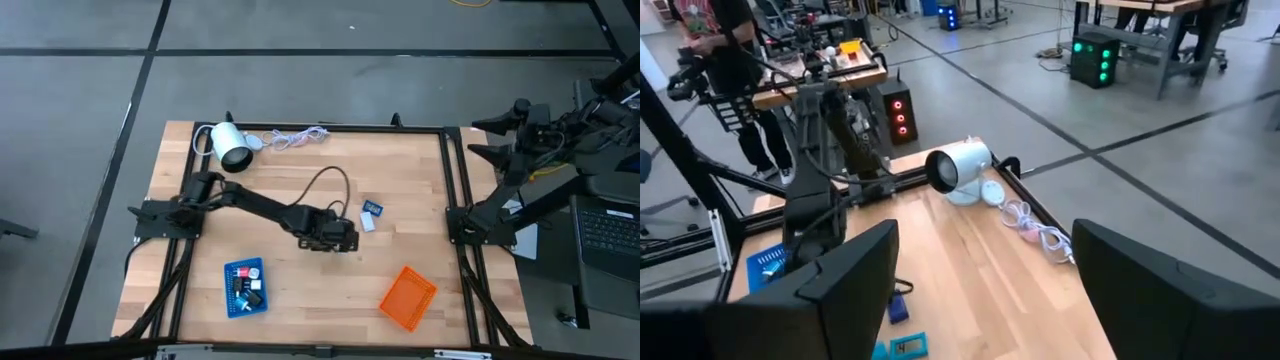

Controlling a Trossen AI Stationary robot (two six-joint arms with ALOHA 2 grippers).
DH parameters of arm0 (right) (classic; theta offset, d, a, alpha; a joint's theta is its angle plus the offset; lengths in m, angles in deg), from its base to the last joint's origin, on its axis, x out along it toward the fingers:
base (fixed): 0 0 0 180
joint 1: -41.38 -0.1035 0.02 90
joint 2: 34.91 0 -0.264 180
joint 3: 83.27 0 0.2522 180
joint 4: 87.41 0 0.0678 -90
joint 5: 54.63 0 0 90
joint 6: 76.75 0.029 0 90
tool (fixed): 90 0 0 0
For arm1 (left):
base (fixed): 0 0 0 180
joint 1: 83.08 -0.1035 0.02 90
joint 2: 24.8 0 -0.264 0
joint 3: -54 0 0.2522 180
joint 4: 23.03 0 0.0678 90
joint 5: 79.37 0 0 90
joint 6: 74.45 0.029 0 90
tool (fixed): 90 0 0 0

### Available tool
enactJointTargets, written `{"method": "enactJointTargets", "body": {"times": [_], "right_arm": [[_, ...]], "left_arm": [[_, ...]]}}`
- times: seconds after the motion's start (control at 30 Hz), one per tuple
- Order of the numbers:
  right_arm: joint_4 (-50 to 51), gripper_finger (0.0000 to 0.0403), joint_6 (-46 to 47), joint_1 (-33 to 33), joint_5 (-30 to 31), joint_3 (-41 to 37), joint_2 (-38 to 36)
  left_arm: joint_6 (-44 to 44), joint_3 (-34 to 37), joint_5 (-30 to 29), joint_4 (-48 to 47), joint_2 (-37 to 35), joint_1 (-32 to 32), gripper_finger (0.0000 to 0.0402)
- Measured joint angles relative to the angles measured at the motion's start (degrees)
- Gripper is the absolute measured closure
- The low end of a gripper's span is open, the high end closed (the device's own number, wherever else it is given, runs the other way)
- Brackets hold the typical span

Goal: Pick & Place Office items
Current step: Put the blue charger adapter into the blue basket

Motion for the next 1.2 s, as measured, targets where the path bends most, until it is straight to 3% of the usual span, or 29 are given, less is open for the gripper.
{"method": "enactJointTargets", "body": {"times": [0.23,0.4,0.83,1.2], "right_arm": [[0.0,0.0101,-0.4,-0.06,-0.43,-0.04,-1.68],[-0.04,0.0101,-0.47,-0.06,-1.2,-0.04,-1.59],[-0.02,0.0101,-3.62,-0.06,-2.19,-0.04,-2.18],[-0.02,0.0101,-3.75,-0.06,-2.19,-0.04,-3.56]], "left_arm": [[4.65,-13.83,1.28,-15.03,7.4,-4.54,0.0164],[5.1,-18.2,4.05,-16.79,10.53,-5.73,0.0164],[-0.24,-18.95,8.14,-20.66,11.73,-3.09,0.0164],[-0.71,-18.95,4.8,-21.75,11.73,-3.66,0.0164]]}}
